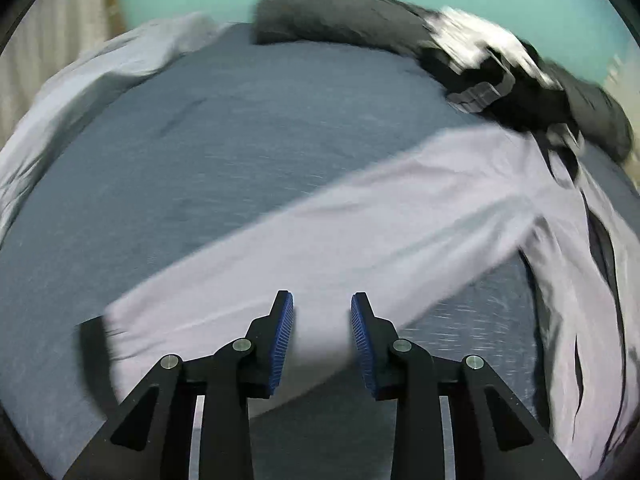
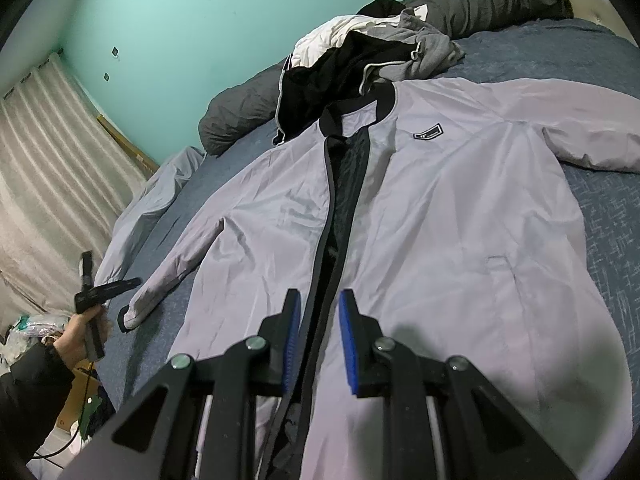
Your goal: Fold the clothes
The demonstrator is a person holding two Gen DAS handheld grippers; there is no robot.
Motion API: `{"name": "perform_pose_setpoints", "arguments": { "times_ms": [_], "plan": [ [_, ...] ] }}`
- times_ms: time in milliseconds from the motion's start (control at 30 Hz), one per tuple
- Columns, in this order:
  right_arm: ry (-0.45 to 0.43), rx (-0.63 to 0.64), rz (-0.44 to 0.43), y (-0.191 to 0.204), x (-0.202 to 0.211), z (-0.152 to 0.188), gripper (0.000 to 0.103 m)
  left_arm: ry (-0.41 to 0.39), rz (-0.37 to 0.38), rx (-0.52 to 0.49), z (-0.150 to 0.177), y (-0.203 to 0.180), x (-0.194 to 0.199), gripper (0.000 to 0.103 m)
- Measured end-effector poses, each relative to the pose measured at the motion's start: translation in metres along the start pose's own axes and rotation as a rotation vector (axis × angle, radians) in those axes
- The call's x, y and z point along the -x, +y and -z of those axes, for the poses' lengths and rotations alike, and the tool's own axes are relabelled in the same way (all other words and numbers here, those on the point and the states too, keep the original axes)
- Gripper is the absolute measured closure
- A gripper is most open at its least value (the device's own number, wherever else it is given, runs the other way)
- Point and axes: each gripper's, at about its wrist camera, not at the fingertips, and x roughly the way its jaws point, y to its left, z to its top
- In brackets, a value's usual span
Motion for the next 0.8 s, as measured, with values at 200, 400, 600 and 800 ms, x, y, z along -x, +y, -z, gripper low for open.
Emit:
{"name": "perform_pose_setpoints", "arguments": {
  "times_ms": [200,400,600,800],
  "plan": [
    [0.005,0.001,0.001,-0.001,-0.003,0.000,0.084,0.097,-0.003,0.038,0.010,-0.003,-0.053,0.070],
    [0.004,0.000,-0.002,-0.003,-0.004,-0.001,0.084,0.051,-0.015,0.034,0.001,0.001,-0.030,0.070],
    [0.011,0.007,-0.004,0.000,-0.005,0.001,0.084,0.070,0.002,-0.007,0.007,-0.007,-0.035,0.055],
    [-0.005,-0.003,-0.001,-0.003,0.000,-0.002,0.084,0.092,-0.007,0.089,0.009,0.001,-0.039,0.055]
  ]
}}
